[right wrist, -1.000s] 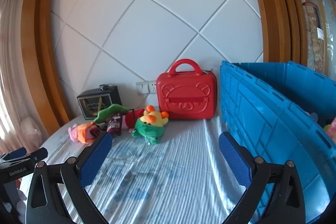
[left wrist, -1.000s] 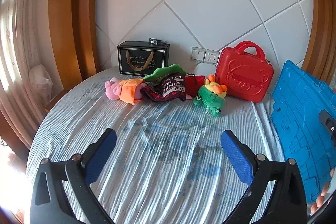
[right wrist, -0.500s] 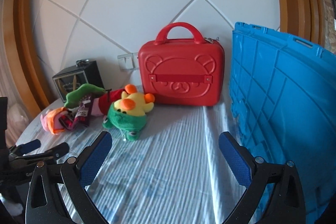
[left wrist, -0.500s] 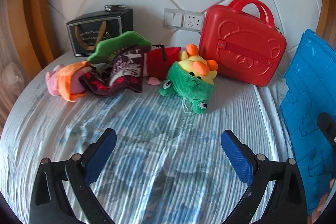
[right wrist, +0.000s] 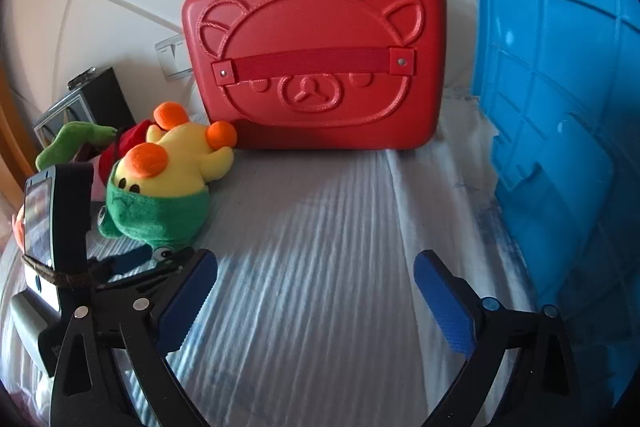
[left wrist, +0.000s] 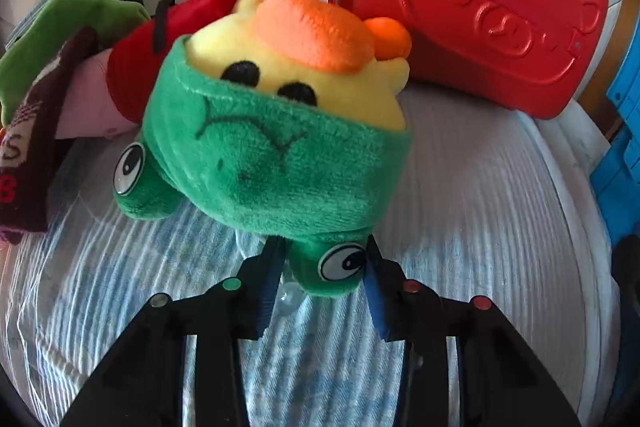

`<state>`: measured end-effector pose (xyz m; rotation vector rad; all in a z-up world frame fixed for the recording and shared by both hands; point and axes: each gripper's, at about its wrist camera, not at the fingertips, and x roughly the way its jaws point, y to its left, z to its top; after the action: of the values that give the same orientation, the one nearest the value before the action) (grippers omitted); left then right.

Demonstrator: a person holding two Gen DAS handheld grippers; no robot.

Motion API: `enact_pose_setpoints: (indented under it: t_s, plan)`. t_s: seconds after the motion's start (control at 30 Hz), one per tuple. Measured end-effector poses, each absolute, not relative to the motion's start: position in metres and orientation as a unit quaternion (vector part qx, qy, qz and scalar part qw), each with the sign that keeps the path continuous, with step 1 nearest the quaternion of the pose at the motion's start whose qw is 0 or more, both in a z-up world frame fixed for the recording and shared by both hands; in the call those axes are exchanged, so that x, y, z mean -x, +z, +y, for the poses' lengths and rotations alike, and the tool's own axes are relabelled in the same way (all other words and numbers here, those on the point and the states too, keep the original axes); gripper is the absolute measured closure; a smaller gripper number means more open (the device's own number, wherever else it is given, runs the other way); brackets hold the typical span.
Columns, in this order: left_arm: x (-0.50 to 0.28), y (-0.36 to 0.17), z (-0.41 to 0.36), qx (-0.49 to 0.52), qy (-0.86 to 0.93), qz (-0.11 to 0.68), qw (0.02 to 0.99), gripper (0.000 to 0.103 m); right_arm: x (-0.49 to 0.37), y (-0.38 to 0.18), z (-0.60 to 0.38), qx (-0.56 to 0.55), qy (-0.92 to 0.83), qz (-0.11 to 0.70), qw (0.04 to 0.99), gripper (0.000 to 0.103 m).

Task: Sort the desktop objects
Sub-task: 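Grasp the green-hooded yellow duck plush with the left tool while the right tool grasps its orange foot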

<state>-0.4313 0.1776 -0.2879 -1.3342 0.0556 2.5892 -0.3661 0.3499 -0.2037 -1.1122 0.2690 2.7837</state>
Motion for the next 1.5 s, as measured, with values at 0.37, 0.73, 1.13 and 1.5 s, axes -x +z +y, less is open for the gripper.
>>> enact_pose_setpoints:
  t_s: [0.37,0.73,1.13,1.5]
  plan:
    - [0.429,-0.275,0.06,0.458,0.888,0.023,0.036,0.072,0.438,-0.219,0.295,0.394,0.911,0.11,-0.054,0.02]
    - [0.417,-0.262,0.068,0.451,0.89,0.027,0.064,0.072,0.445,-0.221,0.27,0.404,0.904,0.109,-0.092,0.029]
    - [0.412,-0.276,0.046,0.428,0.9,0.031,0.084,0.085,0.466,-0.235,0.253,0.408,0.901,0.094,-0.112,0.066]
    - [0.353,-0.23,0.04,0.383,0.92,0.027,0.079,0.093,0.422,-0.194,0.248,0.364,0.923,0.057,-0.109,0.075]
